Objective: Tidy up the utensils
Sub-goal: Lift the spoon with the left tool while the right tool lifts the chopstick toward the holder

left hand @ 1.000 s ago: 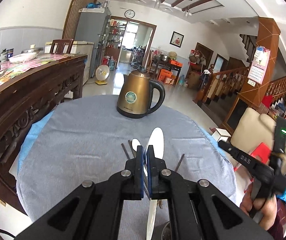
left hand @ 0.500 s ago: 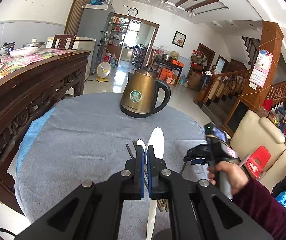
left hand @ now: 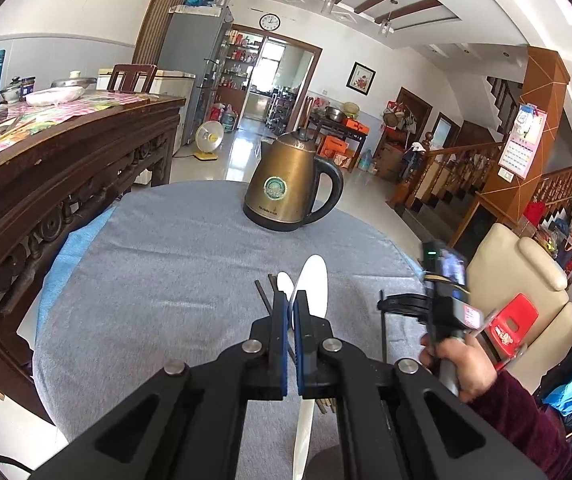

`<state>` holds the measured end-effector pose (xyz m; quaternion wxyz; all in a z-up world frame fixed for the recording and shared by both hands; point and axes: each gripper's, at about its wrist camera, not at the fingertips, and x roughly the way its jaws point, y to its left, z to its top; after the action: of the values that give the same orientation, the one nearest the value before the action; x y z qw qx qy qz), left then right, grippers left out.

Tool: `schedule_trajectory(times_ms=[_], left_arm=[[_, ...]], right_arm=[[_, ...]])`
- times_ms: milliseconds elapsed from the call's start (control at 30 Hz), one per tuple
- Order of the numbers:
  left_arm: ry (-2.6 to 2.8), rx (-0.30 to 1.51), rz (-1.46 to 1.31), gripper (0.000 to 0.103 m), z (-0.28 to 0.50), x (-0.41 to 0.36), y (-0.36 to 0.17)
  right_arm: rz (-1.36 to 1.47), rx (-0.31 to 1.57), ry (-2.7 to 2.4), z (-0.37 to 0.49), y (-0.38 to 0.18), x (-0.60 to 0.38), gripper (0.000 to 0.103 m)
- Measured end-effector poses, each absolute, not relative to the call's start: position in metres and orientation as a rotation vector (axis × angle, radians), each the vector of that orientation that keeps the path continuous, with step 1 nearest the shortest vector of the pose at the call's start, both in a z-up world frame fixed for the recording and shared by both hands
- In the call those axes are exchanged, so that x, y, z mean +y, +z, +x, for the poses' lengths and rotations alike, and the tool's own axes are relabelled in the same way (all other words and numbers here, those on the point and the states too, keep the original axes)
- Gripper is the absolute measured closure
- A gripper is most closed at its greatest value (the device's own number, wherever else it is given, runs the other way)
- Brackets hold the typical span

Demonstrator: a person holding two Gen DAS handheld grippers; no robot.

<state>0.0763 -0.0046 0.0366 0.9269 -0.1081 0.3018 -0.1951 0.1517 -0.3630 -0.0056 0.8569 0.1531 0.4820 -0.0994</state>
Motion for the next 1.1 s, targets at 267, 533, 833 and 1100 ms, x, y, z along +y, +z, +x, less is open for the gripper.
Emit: schedule_trajectory(times_ms=[267,533,833,1100], left_arm=[[-0.434,0.556,-0.269,0.100,0.054,-0.013,0.049],[-0.469,0.526,-0.365,0.100,0.039,-0.031,0.034],[-0.437,0.560,-0.339,0.100,0.037,-0.049,0.003],[-0.433,0.597,-0.324,0.100,0.041,-0.050,-0.015]], right_arm=[[0.360,0.571,-0.045,0.038,0.089,-0.356,0.096],[0.378,0.182,0.040,-0.071,0.167,-0.331,0.096],[0.337,0.097,0.124,-0.121,0.197,-0.289,0.096],[0.296,0.220,0.180,-0.122,0.166,-0.268,0.096]])
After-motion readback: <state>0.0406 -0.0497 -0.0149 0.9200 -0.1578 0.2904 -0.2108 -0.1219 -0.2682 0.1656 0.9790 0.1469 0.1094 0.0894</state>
